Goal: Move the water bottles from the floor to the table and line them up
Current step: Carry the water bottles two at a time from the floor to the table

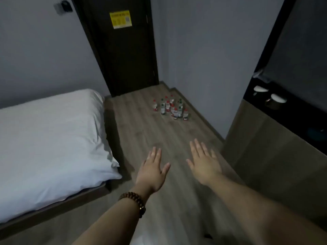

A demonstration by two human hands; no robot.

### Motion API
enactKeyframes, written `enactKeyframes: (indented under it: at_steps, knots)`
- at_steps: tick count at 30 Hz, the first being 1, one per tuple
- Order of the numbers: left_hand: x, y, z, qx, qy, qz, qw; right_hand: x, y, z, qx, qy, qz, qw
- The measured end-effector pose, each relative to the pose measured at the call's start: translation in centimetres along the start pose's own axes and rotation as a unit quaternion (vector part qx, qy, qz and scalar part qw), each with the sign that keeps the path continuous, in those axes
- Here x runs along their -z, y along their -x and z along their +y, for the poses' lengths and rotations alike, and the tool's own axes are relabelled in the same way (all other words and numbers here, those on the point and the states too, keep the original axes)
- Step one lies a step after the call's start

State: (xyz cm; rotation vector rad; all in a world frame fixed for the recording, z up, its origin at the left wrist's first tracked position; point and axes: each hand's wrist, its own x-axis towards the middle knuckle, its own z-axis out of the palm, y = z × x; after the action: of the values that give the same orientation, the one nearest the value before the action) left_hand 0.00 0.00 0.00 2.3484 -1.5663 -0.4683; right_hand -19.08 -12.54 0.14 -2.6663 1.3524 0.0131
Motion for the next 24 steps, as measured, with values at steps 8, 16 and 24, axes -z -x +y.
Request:
enactKeyframes:
  at_steps: [8, 16, 24]
  knots:
    - [-2.5, -8.5, -2.8, 0.042, 0.004, -0.109, 0.993, -6.0, -4.6, 1.4, -0.086, -0.029, -0.074, 0.993]
    - [-1.4, -24.1, -5.3, 0.083, 0.017, -0.174, 0.981, -7.8, -20.3, 4.6, -0.146, -0.084, -0.107, 0.98]
    - [0.0, -37.6, -8.4, 0.179, 0.07, -0.19, 0.963, -6.9, -35.1, 6.8, -0.179, -0.136, -0.136, 0.965]
